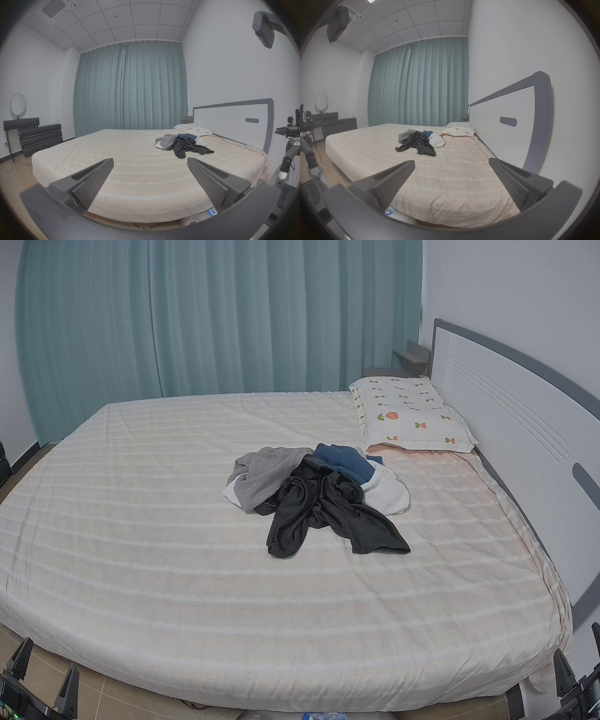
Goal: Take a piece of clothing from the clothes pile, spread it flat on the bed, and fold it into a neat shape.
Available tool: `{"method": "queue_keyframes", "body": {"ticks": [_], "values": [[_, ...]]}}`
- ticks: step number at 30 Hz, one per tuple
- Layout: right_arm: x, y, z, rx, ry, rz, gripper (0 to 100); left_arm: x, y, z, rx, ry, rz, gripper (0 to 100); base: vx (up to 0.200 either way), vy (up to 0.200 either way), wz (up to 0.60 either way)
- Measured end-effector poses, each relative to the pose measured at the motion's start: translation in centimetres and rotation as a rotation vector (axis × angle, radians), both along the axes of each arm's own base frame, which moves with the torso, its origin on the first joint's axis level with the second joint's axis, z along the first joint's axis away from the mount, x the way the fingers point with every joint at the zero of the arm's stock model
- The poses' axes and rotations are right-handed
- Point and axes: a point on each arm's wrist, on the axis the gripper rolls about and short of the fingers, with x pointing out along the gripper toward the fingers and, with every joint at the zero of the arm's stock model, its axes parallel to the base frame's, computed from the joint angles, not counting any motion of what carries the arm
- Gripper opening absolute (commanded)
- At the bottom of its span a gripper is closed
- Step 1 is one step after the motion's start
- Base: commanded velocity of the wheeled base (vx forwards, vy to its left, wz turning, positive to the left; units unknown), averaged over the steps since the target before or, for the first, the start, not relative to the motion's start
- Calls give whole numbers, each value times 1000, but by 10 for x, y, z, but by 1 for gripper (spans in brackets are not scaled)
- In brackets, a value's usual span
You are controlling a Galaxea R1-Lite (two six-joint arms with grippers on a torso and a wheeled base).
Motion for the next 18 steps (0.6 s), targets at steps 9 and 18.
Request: {"method": "queue_keyframes", "body": {"ticks": [9,18], "values": [[0,0,0,-26,-3,9,100,0,0,0,0,0,0,100,0,0,0],[-5,1,32,22,-72,62,100,0,0,0,0,0,0,100,0,0,0]]}}
